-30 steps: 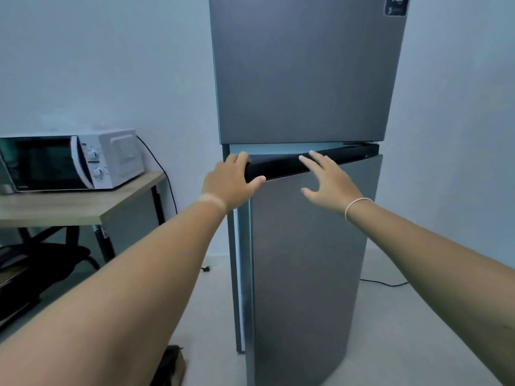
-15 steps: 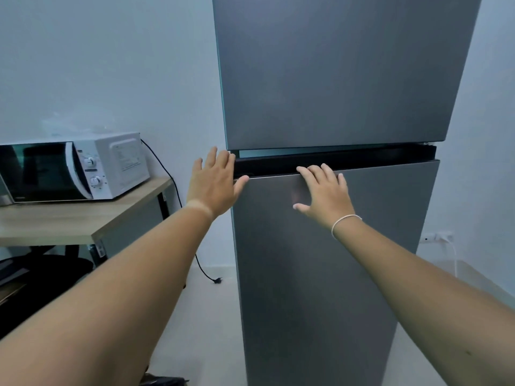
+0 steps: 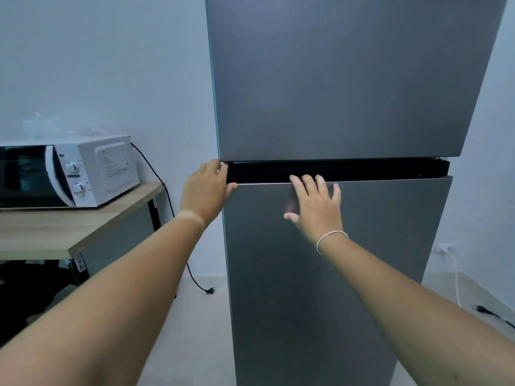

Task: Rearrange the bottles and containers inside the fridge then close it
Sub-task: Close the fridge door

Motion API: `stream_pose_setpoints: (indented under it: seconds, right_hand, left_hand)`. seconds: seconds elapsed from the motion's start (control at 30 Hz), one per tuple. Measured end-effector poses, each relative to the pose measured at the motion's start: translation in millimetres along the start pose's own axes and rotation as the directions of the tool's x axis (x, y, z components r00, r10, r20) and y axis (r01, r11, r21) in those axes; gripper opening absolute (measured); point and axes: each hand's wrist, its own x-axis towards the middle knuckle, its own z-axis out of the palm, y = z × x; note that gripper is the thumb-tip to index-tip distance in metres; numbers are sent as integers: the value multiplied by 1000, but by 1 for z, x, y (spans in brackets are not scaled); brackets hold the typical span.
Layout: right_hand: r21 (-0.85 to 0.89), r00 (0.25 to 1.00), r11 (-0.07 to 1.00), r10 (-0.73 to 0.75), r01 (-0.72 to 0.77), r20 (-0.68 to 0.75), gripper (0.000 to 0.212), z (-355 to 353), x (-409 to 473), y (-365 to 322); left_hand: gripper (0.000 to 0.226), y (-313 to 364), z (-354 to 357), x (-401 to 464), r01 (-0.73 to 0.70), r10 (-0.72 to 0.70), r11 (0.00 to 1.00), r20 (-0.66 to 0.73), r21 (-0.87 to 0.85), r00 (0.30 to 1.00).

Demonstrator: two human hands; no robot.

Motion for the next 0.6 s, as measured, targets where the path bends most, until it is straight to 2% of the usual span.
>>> stream_pose_setpoints:
  seconds: [0.17,0.37,0.5,0.6]
  right_hand:
    - [9,1000,1000,17,-17,13,83,2,3,-2]
    - [13,999,1000,20,-21,30,83,1,4,-5]
    - [-7,995,1000,3,-2,102,89,-10,3,-4]
    - [45,972,999,-10,0,234,91,-28,6,0]
  left_hand:
    - [39,4,6,-8,-17,17,1000,27,14,999]
    - [44,8,11,-15,24,-24,1000,48,4,999]
    - [49,11,4,-17,27,-35,997,106,73,994]
    - [52,14,-7,-22,31,-37,999,154,43,987]
